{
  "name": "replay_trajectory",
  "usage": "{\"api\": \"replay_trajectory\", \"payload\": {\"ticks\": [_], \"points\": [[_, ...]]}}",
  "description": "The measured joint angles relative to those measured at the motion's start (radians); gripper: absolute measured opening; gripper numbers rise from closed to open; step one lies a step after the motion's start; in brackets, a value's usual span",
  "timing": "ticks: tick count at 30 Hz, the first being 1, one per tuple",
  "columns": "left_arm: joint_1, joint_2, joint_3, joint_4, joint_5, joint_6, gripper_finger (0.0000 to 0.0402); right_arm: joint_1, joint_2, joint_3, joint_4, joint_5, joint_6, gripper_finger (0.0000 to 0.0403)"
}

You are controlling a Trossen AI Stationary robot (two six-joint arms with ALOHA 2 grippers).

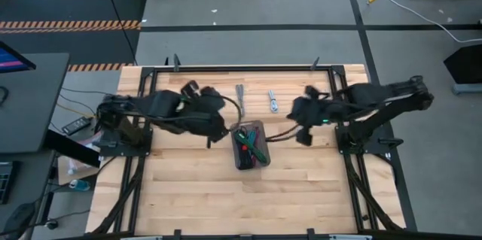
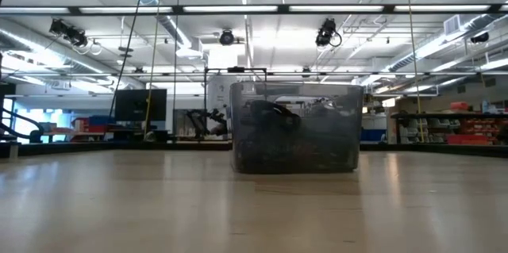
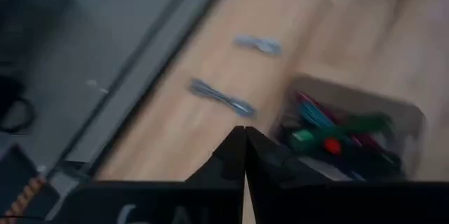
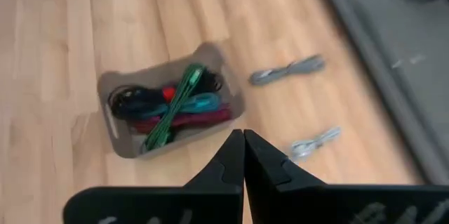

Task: Pick and place USB-C Cables
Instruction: Adjust the black bin

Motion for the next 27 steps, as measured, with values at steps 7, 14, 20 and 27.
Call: {"api": "replay_trajectory", "payload": {"ticks": [7, 14, 20, 27], "points": [[-0.071, -0.077, 0.001, 0.0, -0.143, -0.044, 0.0008, -0.174, 0.005, -0.317, 0.479, -0.279, -0.053, 0.0005], [-0.079, -0.078, 0.0, 0.0, -0.152, -0.029, 0.0016, -0.322, 0.111, -0.368, 0.552, -0.393, -0.062, 0.0042], [-0.078, -0.078, 0.0, 0.0, -0.152, -0.015, 0.0014, -0.375, 0.241, -0.345, 0.58, -0.445, -0.151, 0.0107], [-0.078, -0.078, 0.0, 0.0, -0.152, -0.015, 0.0012, -0.401, 0.384, -0.215, 0.575, -0.485, -0.32, 0.0139]]}}
